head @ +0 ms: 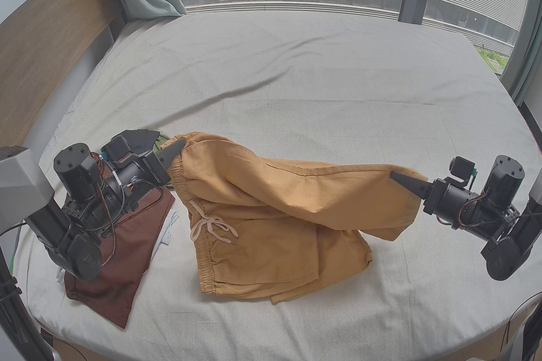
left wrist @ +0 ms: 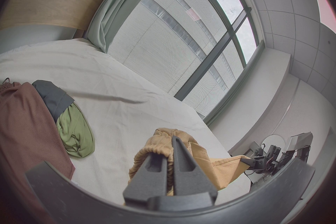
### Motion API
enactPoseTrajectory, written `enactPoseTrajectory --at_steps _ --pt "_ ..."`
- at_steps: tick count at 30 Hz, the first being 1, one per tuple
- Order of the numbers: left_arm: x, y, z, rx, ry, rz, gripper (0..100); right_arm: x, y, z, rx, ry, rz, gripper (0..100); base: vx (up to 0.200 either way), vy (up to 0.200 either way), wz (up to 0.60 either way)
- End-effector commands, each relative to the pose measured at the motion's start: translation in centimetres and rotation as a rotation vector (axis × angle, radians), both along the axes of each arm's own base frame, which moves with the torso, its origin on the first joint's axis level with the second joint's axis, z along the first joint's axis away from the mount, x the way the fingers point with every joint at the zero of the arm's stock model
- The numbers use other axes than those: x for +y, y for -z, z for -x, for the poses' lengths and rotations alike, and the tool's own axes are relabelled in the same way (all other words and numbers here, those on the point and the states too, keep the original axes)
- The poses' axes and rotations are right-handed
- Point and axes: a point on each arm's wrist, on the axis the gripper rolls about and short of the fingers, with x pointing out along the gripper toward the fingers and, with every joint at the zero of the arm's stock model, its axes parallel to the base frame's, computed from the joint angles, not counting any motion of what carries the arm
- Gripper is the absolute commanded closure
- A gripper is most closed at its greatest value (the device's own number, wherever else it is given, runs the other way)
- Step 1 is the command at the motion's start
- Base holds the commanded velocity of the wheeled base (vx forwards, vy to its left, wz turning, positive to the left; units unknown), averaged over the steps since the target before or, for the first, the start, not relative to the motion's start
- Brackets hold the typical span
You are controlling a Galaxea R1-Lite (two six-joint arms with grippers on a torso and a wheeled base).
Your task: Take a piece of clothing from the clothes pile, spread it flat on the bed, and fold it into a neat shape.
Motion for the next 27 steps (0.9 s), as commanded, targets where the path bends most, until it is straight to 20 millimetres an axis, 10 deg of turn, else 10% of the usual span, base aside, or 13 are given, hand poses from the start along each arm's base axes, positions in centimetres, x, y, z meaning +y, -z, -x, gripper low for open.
enactPoseTrajectory --at_steps 1,27 --pt "0.0 -0.4 0.2 -0.013 0.0 0.003 100 0.0 -0.7 0.3 -0.018 -0.003 -0.012 100 0.0 0.0 0.0" --pt "1.3 -0.8 0.3 -0.05 0.092 -0.048 100 -0.1 -1.7 0.8 -0.05 0.0 -0.02 100 0.0 0.0 0.0"
